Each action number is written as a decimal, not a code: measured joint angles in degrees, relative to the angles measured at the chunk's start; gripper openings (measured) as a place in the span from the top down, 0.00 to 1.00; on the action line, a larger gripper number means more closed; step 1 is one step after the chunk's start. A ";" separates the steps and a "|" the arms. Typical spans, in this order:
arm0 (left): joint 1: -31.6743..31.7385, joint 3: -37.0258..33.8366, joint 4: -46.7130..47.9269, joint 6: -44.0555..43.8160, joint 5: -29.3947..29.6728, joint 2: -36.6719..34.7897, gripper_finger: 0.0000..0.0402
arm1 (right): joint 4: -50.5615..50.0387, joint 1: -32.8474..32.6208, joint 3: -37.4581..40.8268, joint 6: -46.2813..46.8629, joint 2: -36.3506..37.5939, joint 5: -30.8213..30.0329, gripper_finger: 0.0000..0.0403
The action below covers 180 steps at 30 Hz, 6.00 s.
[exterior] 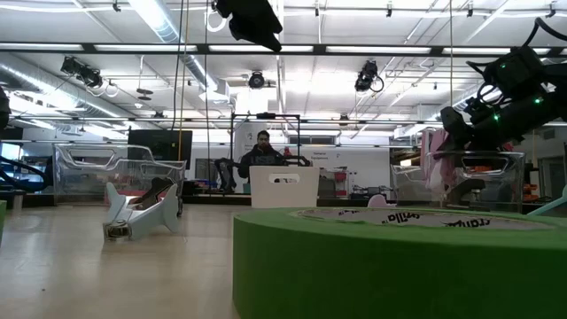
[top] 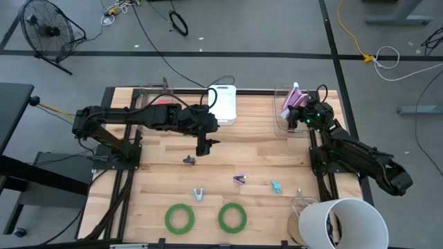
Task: Pick and place Stapler, Stapler remover, tape
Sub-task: Put the pink stapler into the right transparent bin, then put the right light blue staple remover into the white bin
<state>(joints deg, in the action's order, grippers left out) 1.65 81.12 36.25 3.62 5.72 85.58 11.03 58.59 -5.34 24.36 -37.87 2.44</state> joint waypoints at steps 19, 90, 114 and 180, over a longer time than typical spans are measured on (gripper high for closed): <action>-0.02 0.00 0.02 -0.30 0.00 0.00 0.28 | 2.10 -0.04 0.00 0.73 0.14 -4.80 0.30; 0.16 0.00 6.97 1.03 3.72 0.00 0.28 | -62.52 -80.85 -50.21 31.52 -50.03 6.19 0.52; 0.16 0.00 7.02 2.16 3.69 0.00 0.28 | -62.24 -85.29 -50.18 42.48 -50.10 2.51 0.52; 0.13 0.00 7.26 1.60 3.65 -0.04 0.28 | -47.47 -85.33 -39.80 41.48 -51.76 1.02 0.70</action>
<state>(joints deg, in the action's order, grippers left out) 1.78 81.12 43.51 5.21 9.37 85.54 -36.44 -26.74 -45.15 65.84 -89.62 3.46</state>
